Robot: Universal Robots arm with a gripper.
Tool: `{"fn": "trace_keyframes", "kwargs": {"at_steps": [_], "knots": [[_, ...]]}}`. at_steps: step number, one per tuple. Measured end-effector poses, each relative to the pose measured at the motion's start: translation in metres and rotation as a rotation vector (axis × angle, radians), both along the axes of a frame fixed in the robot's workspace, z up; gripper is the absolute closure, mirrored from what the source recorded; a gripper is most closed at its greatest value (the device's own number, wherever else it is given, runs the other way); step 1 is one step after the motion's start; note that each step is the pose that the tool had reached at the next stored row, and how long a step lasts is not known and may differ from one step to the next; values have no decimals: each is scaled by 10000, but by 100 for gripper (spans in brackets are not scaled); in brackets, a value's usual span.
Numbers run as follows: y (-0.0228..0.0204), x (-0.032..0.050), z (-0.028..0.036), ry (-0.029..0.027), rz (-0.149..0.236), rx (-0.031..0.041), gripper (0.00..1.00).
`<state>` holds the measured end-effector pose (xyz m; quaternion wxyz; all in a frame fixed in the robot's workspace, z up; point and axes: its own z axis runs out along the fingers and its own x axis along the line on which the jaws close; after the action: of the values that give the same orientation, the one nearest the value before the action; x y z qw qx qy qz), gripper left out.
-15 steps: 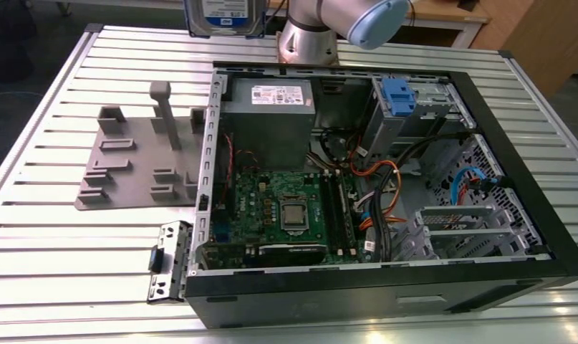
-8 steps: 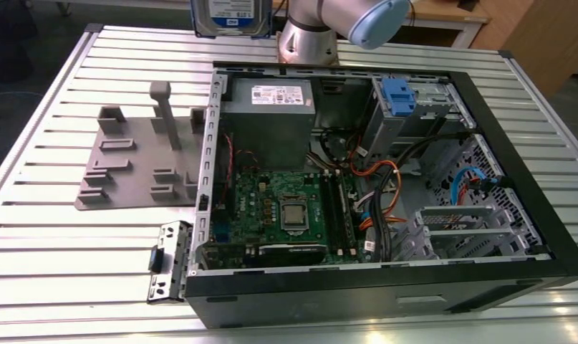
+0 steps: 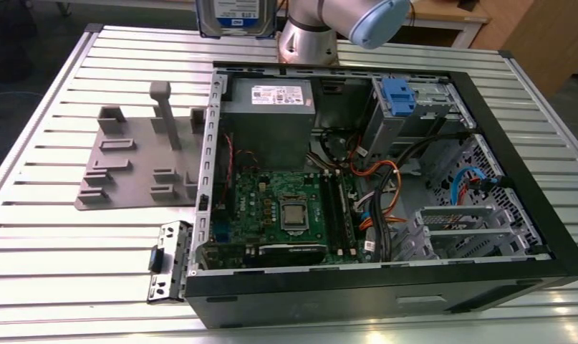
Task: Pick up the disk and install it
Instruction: 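Pick up the disk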
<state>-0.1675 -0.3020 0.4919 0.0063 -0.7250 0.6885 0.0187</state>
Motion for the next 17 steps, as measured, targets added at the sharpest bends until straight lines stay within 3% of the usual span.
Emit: {"fn": "trace_keyframes", "kwargs": {"at_steps": [17], "knots": [[0,162,-22,2,0,1,64]]}}
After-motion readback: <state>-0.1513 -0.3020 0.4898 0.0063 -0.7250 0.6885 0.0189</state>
